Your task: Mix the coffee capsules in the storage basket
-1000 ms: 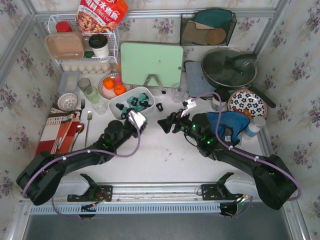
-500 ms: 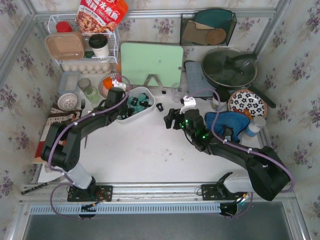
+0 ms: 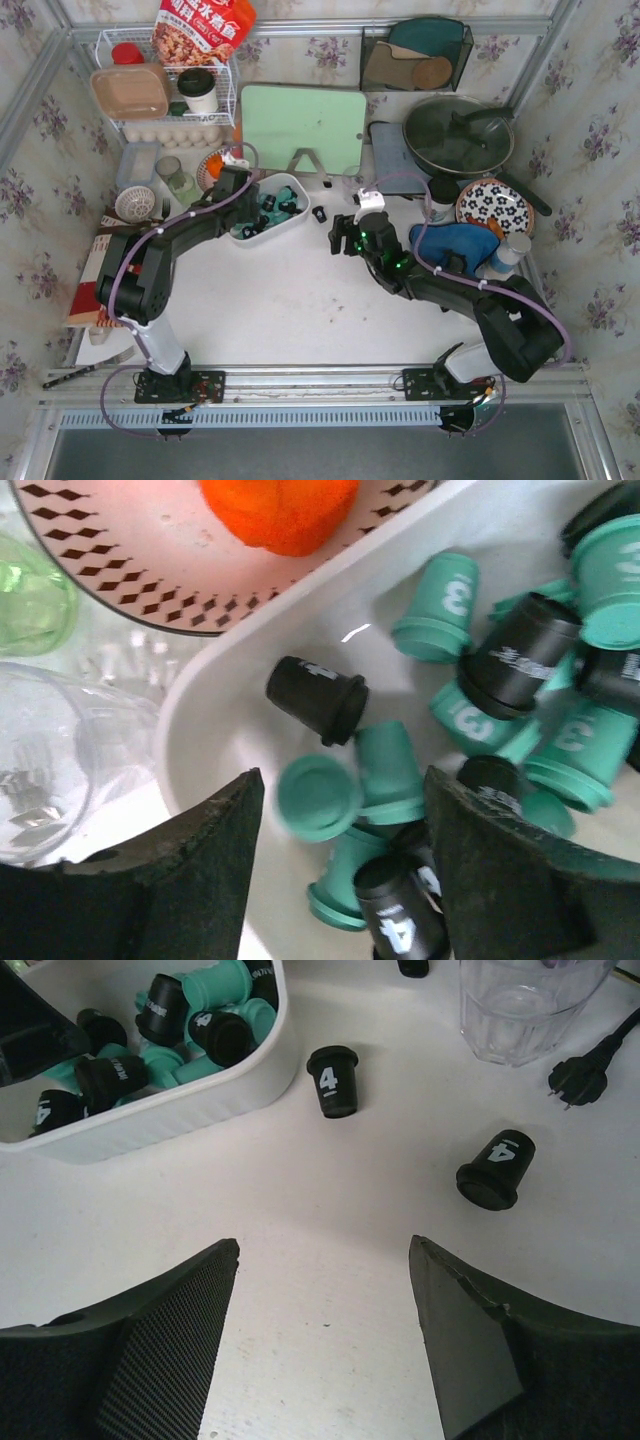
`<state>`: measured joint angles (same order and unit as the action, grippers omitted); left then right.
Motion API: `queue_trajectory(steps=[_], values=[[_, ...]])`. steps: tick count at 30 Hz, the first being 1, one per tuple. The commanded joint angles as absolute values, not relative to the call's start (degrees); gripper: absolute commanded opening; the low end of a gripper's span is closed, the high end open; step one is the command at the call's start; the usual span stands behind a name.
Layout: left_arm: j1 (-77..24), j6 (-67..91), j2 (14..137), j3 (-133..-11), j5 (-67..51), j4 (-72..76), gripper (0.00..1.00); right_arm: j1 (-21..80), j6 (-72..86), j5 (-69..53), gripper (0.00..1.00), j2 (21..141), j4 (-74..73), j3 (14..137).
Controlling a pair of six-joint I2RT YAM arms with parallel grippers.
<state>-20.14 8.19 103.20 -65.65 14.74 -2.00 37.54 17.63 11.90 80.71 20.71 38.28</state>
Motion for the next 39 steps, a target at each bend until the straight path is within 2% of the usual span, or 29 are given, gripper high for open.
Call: queue_trajectory(steps=[1,6,14,25,35,39], values=[[-20.1,10.7,101.2,-65.4,9.6,0.7,0.71,37.4,16.6,14.0,0.77,82.8,20.1,39.7],[-20.1,12.5,96.9,-63.2,8.4,-1.1,0.76,36.3,16.5,17.8,0.79,86.1,19.5,41.9],[-20.3,14.7,79.7,-55.4,7.6,-7.6,0.77,30.5,20.9,21.2,0.75,96.6,14.7,50.2],[-21.1,14.5,64.1,-44.6,1.7,-10.0,0.77,22.4,26.0,11.7,0.67,109.1,13.5,57.9],[-21.3,12.3,62.3,-42.6,-1.1,-8.3,0.78,22.4,27.2,8.9,0.49,111.4,9.7,60.4],[-21.4,10.5,61.5,-40.9,-5.9,-5.0,0.78,22.4,26.8,7.6,0.33,110.8,9.0,60.0]])
